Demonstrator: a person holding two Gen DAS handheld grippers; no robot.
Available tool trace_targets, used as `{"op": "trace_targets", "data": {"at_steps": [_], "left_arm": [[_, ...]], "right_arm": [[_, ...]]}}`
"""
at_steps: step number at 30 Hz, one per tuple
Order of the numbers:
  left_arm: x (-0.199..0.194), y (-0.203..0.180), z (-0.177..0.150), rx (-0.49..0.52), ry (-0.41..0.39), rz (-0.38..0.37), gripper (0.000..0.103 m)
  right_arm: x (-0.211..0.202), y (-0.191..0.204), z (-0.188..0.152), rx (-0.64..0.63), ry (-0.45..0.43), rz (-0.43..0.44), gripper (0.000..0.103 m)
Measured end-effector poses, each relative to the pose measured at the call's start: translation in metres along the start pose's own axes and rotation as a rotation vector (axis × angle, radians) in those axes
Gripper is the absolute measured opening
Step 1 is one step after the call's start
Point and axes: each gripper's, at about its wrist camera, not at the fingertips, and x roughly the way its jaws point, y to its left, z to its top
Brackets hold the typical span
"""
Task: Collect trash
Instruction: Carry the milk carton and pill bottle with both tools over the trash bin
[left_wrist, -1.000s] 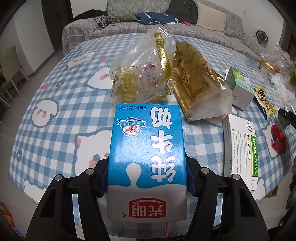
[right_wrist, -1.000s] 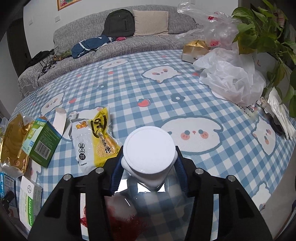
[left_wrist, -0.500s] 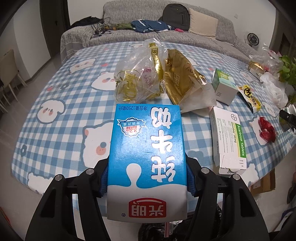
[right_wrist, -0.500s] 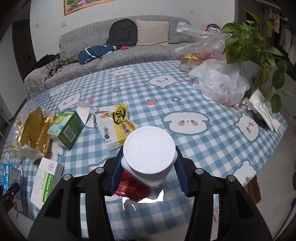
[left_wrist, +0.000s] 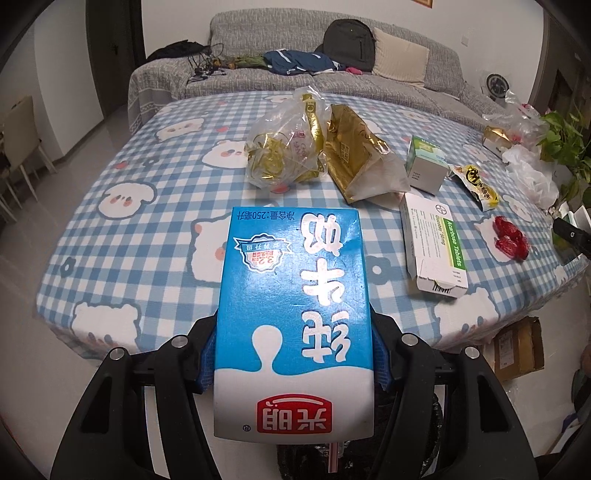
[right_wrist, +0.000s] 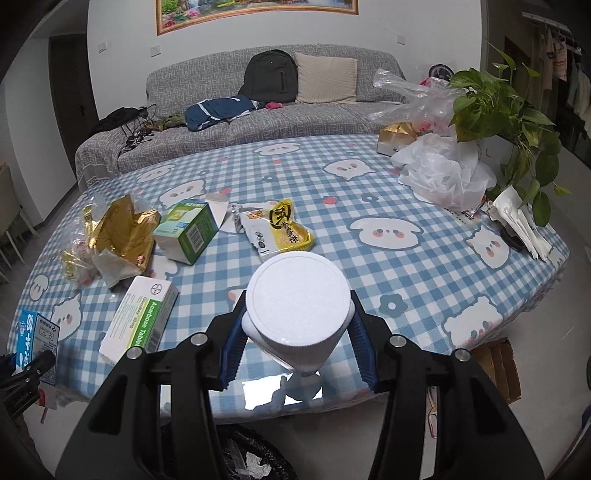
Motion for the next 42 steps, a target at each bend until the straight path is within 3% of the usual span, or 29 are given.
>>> {"op": "trace_targets", "data": {"at_steps": [12,25,42], "left_arm": [[-0.028,-0.014,-0.044,0.018,-0.027,-0.009,0.062],[-0.05,-0.015,-0.103,0.001,-0.007,-0.053,0.062],[-0.026,0.009,-0.154,-0.029,0.039,-0.028,0.062]], "right_arm": [[-0.041,0.052,-0.037,-0.109,-0.021,0.124,0.048],[-0.066,0.071,-0.093,-0.172,0.007,0.182,0.048],[-0.033,0.11,-0.191,-0.259,0.157,0.231,0.048]]}}
